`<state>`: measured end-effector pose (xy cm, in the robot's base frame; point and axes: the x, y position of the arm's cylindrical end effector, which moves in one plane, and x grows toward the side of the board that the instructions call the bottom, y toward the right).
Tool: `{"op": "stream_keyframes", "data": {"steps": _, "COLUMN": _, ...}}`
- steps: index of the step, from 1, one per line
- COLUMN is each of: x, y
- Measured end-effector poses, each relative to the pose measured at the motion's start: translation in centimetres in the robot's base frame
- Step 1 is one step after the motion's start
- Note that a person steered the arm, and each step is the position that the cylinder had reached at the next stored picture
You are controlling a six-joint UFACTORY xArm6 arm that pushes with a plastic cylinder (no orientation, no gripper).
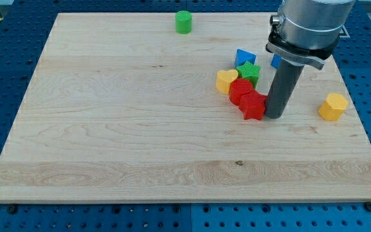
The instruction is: Point at the red circle
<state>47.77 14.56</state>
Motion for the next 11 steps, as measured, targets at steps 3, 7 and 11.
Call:
{"op": "stream_keyframes", "data": {"steps": 3, "x": 5.7, "y": -0.1}}
{"op": "stream_keyframes", "data": {"steps": 7, "x": 4.7, "y": -13.8}}
{"op": "stream_keyframes", "data": {"steps": 11, "x": -3.1, "y": -10.0}}
